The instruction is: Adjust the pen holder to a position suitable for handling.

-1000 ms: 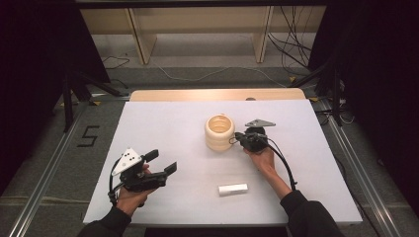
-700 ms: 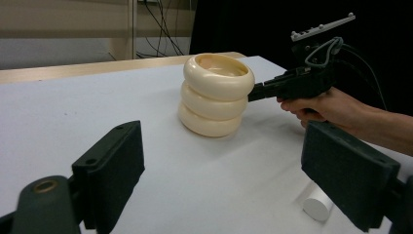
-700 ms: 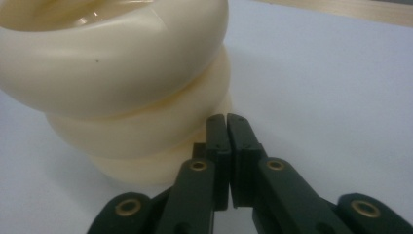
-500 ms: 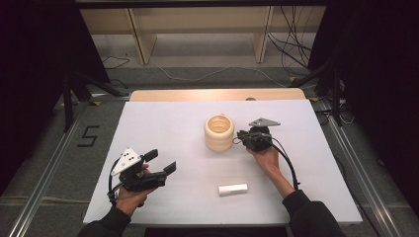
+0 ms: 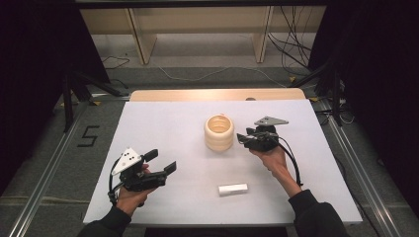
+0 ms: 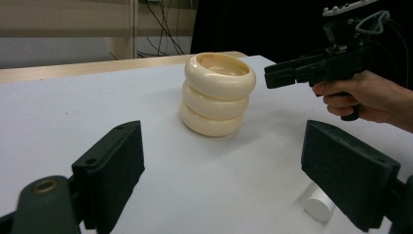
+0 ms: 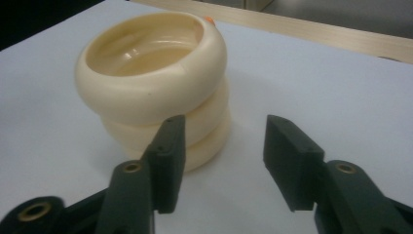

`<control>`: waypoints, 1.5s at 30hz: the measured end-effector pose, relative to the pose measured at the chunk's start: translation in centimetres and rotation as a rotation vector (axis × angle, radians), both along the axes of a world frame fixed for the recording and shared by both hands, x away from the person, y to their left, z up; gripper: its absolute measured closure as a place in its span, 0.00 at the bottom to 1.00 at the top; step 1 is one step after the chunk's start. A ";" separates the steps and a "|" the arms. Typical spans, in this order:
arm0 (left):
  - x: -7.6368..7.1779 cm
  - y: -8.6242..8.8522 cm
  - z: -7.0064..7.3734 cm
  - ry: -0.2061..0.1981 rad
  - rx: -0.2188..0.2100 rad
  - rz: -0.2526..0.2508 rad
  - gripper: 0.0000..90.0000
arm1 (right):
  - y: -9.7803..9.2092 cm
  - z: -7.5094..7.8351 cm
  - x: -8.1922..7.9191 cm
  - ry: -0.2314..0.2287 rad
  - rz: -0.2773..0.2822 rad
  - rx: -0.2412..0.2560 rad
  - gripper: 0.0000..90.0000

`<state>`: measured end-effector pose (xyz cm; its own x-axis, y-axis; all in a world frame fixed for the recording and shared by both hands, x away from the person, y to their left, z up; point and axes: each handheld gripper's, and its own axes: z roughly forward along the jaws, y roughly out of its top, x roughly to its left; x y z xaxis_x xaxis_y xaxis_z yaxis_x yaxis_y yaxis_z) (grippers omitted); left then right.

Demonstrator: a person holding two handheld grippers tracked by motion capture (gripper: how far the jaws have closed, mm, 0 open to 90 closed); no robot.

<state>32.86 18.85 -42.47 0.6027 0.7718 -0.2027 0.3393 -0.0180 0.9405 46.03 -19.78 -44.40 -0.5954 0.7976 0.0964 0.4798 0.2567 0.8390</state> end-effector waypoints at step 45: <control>-0.1 0.0 0.1 0.002 -0.006 0.001 0.17 | 3.2 3.1 -6.7 0.093 0.375 -0.180 0.22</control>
